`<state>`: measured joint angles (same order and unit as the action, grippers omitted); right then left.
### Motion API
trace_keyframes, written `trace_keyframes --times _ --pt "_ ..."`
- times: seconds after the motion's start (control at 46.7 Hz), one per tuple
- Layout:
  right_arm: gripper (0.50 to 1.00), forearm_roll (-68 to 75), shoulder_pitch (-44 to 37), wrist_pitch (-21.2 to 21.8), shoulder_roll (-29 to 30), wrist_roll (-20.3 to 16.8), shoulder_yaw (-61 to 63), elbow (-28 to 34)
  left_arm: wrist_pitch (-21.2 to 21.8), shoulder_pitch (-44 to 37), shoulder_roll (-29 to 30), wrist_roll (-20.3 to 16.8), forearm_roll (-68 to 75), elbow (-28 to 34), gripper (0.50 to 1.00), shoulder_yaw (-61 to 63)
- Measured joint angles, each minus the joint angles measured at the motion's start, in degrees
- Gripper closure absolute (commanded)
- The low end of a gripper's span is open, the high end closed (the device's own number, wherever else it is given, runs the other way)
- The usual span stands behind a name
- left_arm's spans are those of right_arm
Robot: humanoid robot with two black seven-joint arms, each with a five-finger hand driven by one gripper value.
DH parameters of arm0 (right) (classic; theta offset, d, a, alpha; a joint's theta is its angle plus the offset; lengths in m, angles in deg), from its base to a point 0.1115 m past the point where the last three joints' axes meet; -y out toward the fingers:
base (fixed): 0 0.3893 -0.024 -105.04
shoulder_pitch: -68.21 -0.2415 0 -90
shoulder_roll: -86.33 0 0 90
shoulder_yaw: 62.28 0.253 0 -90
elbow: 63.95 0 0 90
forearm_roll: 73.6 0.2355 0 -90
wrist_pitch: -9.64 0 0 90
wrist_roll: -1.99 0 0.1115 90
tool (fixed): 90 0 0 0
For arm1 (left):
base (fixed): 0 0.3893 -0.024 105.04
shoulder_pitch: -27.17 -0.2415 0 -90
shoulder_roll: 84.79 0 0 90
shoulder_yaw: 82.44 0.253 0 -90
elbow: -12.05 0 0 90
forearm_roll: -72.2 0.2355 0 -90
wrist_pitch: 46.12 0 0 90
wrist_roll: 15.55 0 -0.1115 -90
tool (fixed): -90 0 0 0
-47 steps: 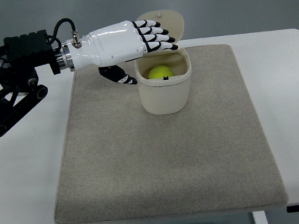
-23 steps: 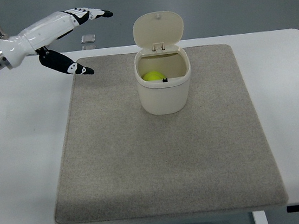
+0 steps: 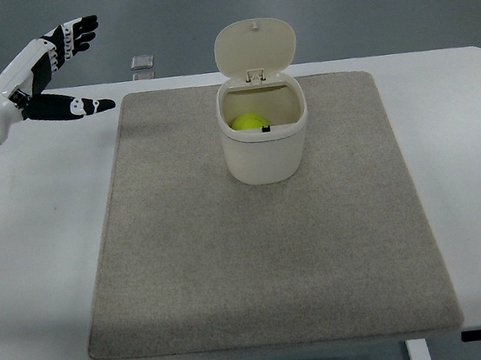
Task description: Put tennis ball into box with left hand
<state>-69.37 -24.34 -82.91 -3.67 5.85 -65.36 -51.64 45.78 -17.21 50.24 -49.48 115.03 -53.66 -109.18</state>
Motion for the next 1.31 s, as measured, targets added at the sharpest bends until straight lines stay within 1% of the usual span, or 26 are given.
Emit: trace_keyframes --times 0.171,0.257,0.3,0.364,0.45,0.471,0.535,0.621,0.707,0.792,0.878,1.006,1.306 --pt "0.597 0.0 0.0 0.0 0.0 0.0 0.0 0.0 0.06 -0.43 -0.16 -0.02 -0.92 0.73 0.508 -0.59" --pt "0.597 0.0 0.0 0.0 0.0 0.0 0.0 0.0 -1.29 -0.44 -1.42 0.13 -4.12 3.32 0.508 -0.62" --pt "0.597 0.0 0.01 0.0 0.0 0.0 0.0 0.0 -2.8 -0.45 -2.56 0.27 -7.37 4.99 0.508 -0.62" --pt "0.597 0.0 0.0 0.0 0.0 0.0 0.0 0.0 -7.69 -0.45 -4.06 0.42 -13.72 8.15 0.508 -0.63" --pt "0.597 0.0 0.0 0.0 0.0 0.0 0.0 0.0 -17.21 -0.32 -4.51 1.38 -20.65 12.21 0.508 -0.78" --pt "0.597 0.0 0.01 0.0 0.0 0.0 0.0 0.0 -19.69 -0.26 -4.51 2.17 -22.07 13.03 0.508 -0.93" --pt "0.597 0.0 0.0 0.0 0.0 0.0 0.0 0.0 -24.59 -0.22 -4.52 5.61 -24.72 14.52 0.508 -1.88" --pt "0.597 0.01 0.0 0.0 0.0 0.0 0.0 0.0 -28.36 -0.27 -4.52 12.1 -29.13 16.33 0.508 -4.56" --pt "0.597 0.03 0.0 0.0 0.0 0.01 0.0 0.0 -29.96 -0.52 -4.59 18.65 -34.74 17.65 0.508 -6.54" --pt "0.597 0.03 0.0 0.0 0.0 0.0 0.0 0.0 -31.77 -1.22 -4.67 24.22 -39.28 18.65 0.508 -7.76" --pt "0.597 0.03 0.0 0.0 0.0 0.0 0.0 0.0 -33.47 -1.71 -4.78 27.6 -42.58 18.9 0.508 -8.25" --pt "0.597 0.03 0.0 0.0 0.0 0.0 0.0 0.0 -33.89 -1.75 -4.92 28.77 -43.78 19.17 0.508 -8.22" --pt "0.597 0.03 0.0 0.0 0.0 0.0 0.0 0.0 -33.97 -2.11 -5.92 28.84 -43.89 19.8 0.508 -8.15"
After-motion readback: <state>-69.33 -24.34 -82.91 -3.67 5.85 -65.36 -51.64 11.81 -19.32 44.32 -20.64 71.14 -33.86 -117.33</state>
